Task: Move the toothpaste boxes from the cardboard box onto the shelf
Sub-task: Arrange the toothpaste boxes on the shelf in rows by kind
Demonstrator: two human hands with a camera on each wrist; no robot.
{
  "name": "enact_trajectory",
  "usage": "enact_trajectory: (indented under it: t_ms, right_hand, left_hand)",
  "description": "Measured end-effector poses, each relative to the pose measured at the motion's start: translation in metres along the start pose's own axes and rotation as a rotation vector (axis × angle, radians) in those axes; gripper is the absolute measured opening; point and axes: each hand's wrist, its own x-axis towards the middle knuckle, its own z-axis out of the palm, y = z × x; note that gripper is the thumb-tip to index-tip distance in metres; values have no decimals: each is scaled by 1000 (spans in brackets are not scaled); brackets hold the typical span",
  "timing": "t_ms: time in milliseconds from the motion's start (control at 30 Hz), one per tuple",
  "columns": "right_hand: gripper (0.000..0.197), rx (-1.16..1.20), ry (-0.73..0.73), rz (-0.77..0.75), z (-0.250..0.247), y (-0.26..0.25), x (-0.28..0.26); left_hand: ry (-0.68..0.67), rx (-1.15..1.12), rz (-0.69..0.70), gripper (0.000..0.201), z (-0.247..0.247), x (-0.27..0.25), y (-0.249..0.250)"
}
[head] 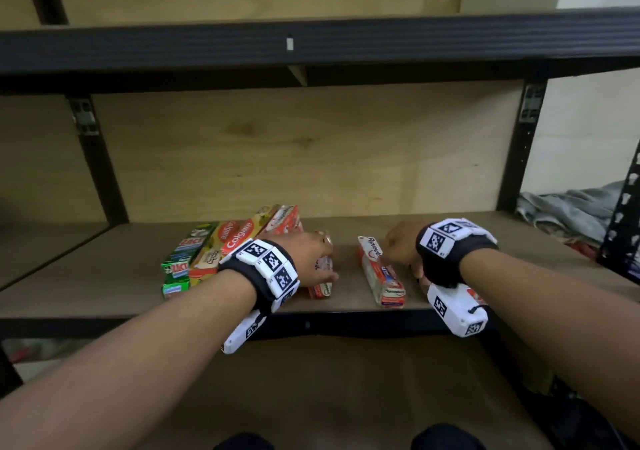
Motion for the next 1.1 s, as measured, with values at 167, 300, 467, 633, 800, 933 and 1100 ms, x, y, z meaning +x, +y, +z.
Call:
enact_trajectory:
  t_ms: [167,300,467,633,800,933,1100]
  right_hand:
    - [48,65,5,-49,21,5,-7]
    - [56,140,-2,-93,31,4,-2]
    - [57,153,45,-67,41,-1,10]
    - [48,228,89,-72,44,4,11]
    - [52,369,200,-57,27,17,6]
    - [59,353,315,-61,4,27,7]
    - [63,187,308,-106,-19,35,4]
  left_hand:
    - [-82,4,-89,66,19,23,9]
    - [-72,-51,-166,65,31,36,11]
    - [-108,-114,-296,60,38,50,14]
    - [-200,-159,-299,46,25,51,15]
    - [-179,-383,-288,51,11,37,10]
    - [-246,-613,-230,55,4,30,9]
    - [-388,-589,-125,66,-1,25,16]
